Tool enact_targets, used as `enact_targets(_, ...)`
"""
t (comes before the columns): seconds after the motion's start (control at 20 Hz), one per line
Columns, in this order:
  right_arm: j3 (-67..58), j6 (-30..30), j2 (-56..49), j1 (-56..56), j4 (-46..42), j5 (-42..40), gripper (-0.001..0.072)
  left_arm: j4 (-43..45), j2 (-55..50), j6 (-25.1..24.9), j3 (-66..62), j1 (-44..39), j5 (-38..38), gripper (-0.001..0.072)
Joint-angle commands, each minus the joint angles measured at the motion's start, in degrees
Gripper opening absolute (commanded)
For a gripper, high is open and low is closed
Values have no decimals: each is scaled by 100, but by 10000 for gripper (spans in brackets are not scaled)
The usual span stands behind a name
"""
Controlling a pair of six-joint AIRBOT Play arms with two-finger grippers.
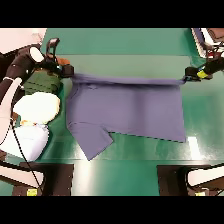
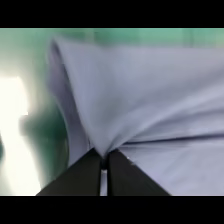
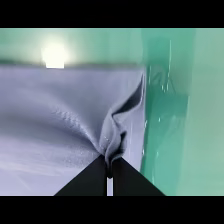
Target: Fold the shirts.
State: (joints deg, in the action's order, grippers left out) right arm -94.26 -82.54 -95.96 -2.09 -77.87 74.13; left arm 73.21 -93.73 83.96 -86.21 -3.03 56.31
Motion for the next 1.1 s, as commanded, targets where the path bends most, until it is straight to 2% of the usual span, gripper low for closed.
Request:
enact_targets(0.0, 979, -7, 374, 94, 37, -459, 14, -166, -9, -144, 645, 15, -42, 25)
enact_targets(0.1, 1220, -11, 452, 94, 365, -426, 23, -166, -9, -142, 765, 15, 44, 27)
enact_targets(0.15, 1222, -11, 450, 59, 599, -341, 168, -166, 2, -125, 763, 15, 116, 128)
enact_targets(0.2, 1209, -9, 459, 4, 804, -299, 375, -170, 24, -72, 761, 15, 216, 429)
enact_targets(0.25, 1163, -9, 472, -17, 1047, -208, 396, -149, 55, 103, 732, 42, 400, 516)
enact_targets(0.4, 1193, 81, 874, -166, 1178, 179, 391, -127, 505, 155, 789, 227, 1158, 500)
enact_targets(0.5, 1637, 122, 1543, -284, 1193, 227, 389, 42, 1172, 160, 1410, 295, 1445, 501)
enact_targets(0.7, 2798, 125, 2815, -459, 1198, 509, 390, -197, 2861, 400, 3738, 295, 1456, 500)
enact_targets(0.85, 3351, 125, 3436, -503, 1204, 389, 389, -680, 3893, 459, 5206, 295, 1434, 501)
enact_targets(1.05, 3495, 125, 3810, -501, 1233, 374, 389, -1613, 4319, 291, 6177, 293, 973, 501)
